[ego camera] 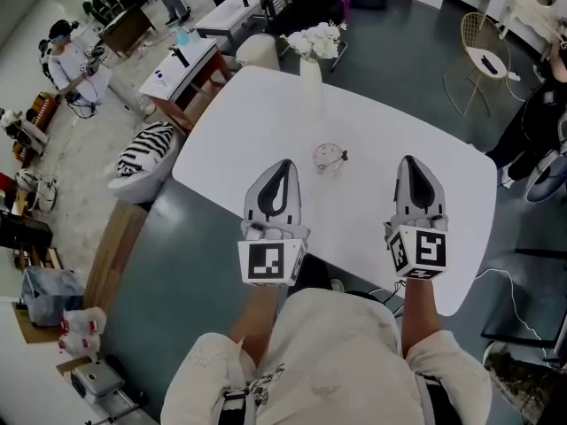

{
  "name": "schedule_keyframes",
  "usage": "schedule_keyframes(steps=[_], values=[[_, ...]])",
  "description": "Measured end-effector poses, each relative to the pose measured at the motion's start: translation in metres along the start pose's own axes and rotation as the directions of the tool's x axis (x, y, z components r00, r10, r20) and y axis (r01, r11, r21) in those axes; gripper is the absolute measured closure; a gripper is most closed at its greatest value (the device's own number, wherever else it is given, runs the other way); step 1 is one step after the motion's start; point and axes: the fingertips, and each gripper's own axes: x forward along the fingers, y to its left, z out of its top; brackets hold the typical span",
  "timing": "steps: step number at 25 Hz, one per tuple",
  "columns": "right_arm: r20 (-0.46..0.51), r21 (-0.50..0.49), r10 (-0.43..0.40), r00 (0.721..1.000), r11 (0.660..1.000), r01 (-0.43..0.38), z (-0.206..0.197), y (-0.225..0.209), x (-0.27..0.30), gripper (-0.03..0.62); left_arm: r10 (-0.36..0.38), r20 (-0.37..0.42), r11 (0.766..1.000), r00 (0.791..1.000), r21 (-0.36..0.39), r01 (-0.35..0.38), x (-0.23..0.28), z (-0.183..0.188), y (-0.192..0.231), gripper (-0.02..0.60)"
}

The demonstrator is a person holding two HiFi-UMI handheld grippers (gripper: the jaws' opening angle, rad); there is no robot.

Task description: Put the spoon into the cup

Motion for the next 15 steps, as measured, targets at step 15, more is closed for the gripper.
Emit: schedule_keyframes(steps=[15], values=[[-0.012, -0.015, -0.002, 1.000, 1.000, 0.001, -0.0040, -0.0019, 0.0061, 0.606, 0.018, -0.014, 1.000, 1.000, -0.015, -0.019, 0.0047, -0.0074, 0.0003, 0.578]])
